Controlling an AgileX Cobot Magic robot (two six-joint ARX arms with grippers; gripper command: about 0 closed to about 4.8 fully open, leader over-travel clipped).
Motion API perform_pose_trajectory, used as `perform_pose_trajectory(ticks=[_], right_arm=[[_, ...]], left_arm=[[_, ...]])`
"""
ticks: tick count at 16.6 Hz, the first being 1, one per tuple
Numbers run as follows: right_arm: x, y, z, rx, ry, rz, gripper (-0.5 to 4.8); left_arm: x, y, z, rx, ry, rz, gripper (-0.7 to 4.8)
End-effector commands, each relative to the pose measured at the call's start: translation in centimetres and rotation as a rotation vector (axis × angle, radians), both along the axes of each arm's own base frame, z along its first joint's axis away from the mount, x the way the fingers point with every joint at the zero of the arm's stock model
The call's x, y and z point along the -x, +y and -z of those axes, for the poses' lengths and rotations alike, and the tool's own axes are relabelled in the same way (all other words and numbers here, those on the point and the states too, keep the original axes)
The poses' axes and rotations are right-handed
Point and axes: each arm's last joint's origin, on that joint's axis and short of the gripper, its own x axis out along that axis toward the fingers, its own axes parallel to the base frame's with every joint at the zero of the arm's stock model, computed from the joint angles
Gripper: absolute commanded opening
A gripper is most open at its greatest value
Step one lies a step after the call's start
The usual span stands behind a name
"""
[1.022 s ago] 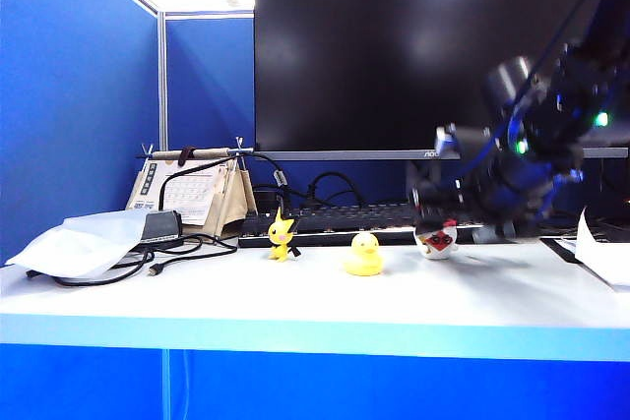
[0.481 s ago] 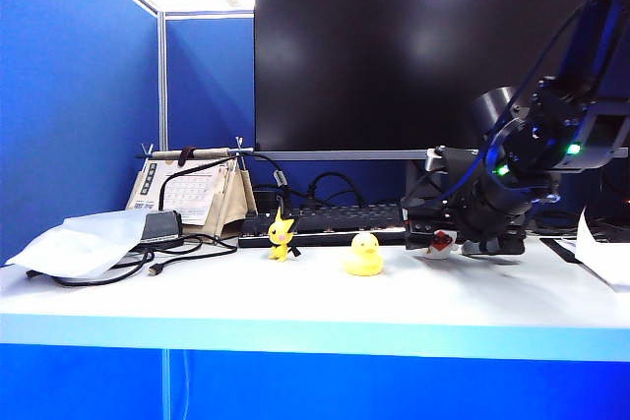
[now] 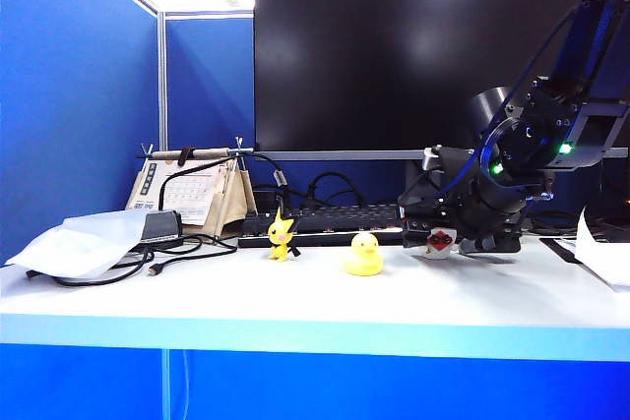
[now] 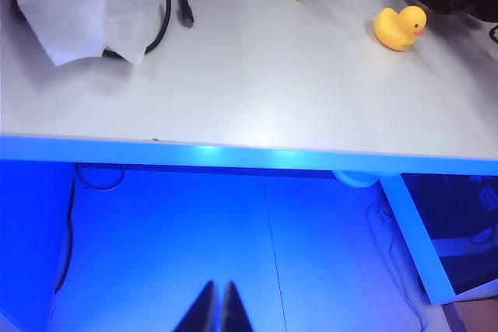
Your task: Pick up the doll with a different color than the other dolls and place it near you.
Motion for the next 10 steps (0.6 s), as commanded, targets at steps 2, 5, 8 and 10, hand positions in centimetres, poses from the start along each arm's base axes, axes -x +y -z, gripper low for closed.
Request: perform_pose_trajectory(ticks=[2,5,8,10], right_arm=[[-0.1,0.0,-0.2,-0.005,-0.003,0.000,2.47],[-0.1,0.0,-0.2,-0.006,-0.006,0.000,2.31],[-0.1,0.0,-0.5,-0.009,-0.016,0.000,2.29],[-0.1,0.0,-1.5,-0.018,-0.056,0.000,2.29]], left_arm=[[0.0,0.0,0.0,0.005,0.000,0.003,0.22],[0.0,0.0,0.0,0.005,0.000,0.003,0.22],[0.0,0.0,0.0,0.005,0.000,0.003,0.22],[0.0,0.0,0.0,0.006,-0.001,0.003,0.22]])
